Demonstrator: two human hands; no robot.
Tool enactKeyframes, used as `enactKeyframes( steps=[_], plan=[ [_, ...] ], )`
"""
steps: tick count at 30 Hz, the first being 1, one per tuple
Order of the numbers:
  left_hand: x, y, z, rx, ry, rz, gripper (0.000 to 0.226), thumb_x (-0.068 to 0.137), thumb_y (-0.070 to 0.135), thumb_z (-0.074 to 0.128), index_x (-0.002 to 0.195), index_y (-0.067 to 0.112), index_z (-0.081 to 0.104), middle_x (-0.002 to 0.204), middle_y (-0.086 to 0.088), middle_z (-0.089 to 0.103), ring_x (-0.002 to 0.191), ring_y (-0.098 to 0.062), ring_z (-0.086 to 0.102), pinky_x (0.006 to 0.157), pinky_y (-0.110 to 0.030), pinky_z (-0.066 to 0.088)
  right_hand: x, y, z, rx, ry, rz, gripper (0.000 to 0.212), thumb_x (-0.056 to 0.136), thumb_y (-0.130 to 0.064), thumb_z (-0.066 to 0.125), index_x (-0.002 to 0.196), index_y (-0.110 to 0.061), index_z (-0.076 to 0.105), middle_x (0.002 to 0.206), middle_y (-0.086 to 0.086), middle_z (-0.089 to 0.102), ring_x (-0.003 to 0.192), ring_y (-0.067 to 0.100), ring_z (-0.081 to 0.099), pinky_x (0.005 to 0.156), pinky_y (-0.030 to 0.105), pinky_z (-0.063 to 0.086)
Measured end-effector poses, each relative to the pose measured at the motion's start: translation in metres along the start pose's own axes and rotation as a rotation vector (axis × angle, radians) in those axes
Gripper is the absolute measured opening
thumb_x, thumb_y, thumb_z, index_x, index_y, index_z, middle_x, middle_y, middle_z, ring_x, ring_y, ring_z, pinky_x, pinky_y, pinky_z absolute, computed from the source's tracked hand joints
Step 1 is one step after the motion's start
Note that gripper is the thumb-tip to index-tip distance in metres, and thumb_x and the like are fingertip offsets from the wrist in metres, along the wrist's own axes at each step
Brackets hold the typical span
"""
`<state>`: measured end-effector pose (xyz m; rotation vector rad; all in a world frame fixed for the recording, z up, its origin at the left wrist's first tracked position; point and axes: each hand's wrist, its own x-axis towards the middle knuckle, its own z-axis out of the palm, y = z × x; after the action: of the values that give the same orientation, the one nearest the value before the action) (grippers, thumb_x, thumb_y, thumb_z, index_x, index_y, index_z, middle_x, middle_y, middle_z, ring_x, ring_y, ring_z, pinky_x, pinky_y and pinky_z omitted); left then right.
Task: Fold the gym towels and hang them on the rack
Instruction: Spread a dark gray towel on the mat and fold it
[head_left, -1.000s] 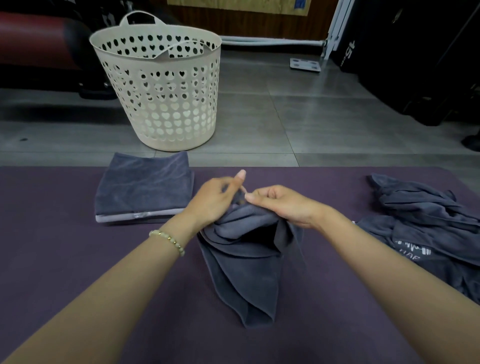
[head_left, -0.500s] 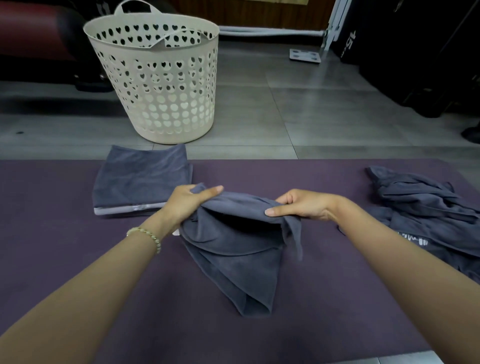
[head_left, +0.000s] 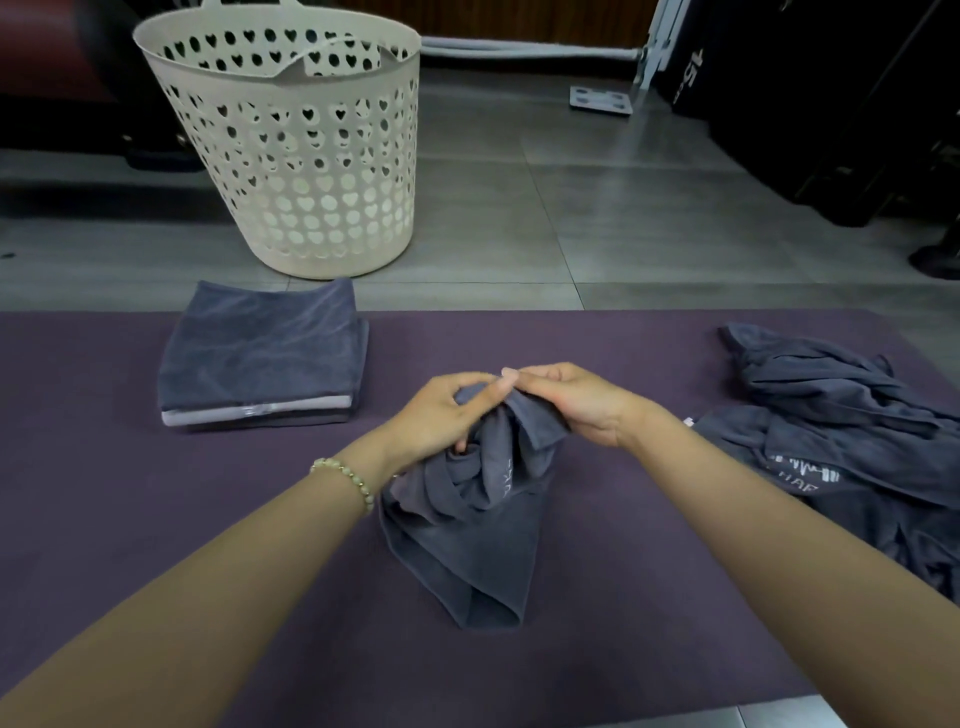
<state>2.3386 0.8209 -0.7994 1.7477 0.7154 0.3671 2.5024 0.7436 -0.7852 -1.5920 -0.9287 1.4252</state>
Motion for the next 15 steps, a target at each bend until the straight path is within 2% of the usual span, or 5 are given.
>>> enactKeyframes(
  steps=[4,7,9,13,15],
  plan=[
    [0.006,-0.009,0.002,-0.147,0.224,-0.129,0.042,0.086,0.035,0.067,0.088,-0.007,0.065,0.048,0.002,0.05,0.038,-0.005,0.041,0.044,-0.017,0.037,-0.005,0.004,-0.005,0.092,0.019,-0.056,0.022,0.089,-0.029,0.061,0.109,-0.019,0.057,0.095,-0.002,0.069,0.088,0.009,0.064,0.073,0.018,0.05],
    [0.006,-0.013,0.0,-0.393,0.265,-0.335,0.038,0.085,0.039,0.069,0.069,0.005,0.061,0.041,0.001,0.04,0.036,-0.009,0.037,0.041,-0.018,0.035,-0.008,0.01,-0.008,-0.092,-0.046,-0.108,0.047,0.072,-0.026,0.077,0.113,-0.029,0.056,0.106,-0.001,0.067,0.1,0.012,0.065,0.085,0.022,0.051],
    [0.006,-0.012,0.001,-0.458,0.216,-0.398,0.04,0.085,0.04,0.068,0.06,0.013,0.052,0.04,0.001,0.037,0.036,-0.01,0.035,0.04,-0.018,0.035,-0.008,0.011,-0.004,-0.224,-0.008,-0.154,0.043,0.072,-0.023,0.082,0.109,-0.028,0.062,0.111,-0.002,0.067,0.104,0.011,0.064,0.091,0.024,0.051],
    [0.01,-0.014,0.005,-0.41,0.171,-0.408,0.041,0.086,0.042,0.065,0.062,0.013,0.048,0.043,-0.001,0.038,0.037,-0.011,0.035,0.041,-0.019,0.035,-0.005,0.01,-0.003,-0.154,0.175,-0.303,0.013,0.082,-0.018,0.073,0.093,-0.012,0.071,0.087,-0.004,0.072,0.081,0.003,0.065,0.075,0.016,0.051],
    [0.012,-0.018,0.006,-0.342,0.208,-0.385,0.043,0.085,0.047,0.065,0.06,0.015,0.049,0.05,-0.004,0.046,0.038,-0.012,0.036,0.043,-0.02,0.037,-0.006,0.008,-0.01,-0.093,0.174,-0.262,0.011,0.087,-0.02,0.067,0.087,-0.009,0.071,0.077,-0.003,0.071,0.071,0.004,0.063,0.067,0.017,0.049]
  ],
)
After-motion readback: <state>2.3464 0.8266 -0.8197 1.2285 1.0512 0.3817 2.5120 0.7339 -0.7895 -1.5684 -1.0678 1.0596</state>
